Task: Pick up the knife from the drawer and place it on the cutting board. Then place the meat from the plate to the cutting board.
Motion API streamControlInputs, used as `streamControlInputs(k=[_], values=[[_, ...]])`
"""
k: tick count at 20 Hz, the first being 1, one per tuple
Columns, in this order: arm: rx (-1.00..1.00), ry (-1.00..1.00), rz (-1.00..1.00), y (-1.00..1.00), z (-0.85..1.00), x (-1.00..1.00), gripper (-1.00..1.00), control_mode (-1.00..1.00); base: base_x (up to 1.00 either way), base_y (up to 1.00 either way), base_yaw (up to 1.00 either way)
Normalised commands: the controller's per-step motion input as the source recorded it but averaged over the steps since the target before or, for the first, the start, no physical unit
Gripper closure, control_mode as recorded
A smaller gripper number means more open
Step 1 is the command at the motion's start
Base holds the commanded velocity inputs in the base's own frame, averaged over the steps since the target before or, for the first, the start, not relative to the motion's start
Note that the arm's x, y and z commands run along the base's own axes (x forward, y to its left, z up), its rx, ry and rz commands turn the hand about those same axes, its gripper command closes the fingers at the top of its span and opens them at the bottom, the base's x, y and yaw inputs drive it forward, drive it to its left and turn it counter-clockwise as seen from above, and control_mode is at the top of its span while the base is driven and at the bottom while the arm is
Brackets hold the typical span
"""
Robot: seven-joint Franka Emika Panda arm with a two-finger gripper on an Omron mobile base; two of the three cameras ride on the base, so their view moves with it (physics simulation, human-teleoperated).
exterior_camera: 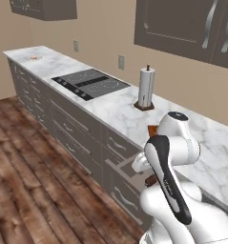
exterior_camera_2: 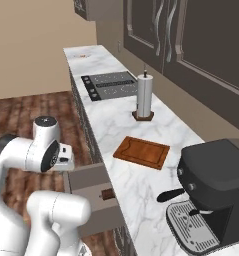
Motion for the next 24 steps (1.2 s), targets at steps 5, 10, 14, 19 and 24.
streamControlInputs(k=[5,10,14,19,24], values=[[-0.1,0.06,0.0,0.17,-0.6,0.05,-1.0,-1.0,0.0,0.0,0.0],[-0.02,0.0,0.01,0.03,-0.58,0.08,-1.0,-1.0,0.0,0.0,0.0],[0.02,0.02,0.06,0.0,-0.49,0.22,-1.0,-1.0,0.0,0.0,0.0],[0.01,0.01,0.07,0.0,-0.59,0.2,-1.0,-1.0,0.0,0.0,0.0],[0.0,0.0,0.05,0.0,-0.56,0.23,-1.0,-1.0,0.0,0.0,0.0]])
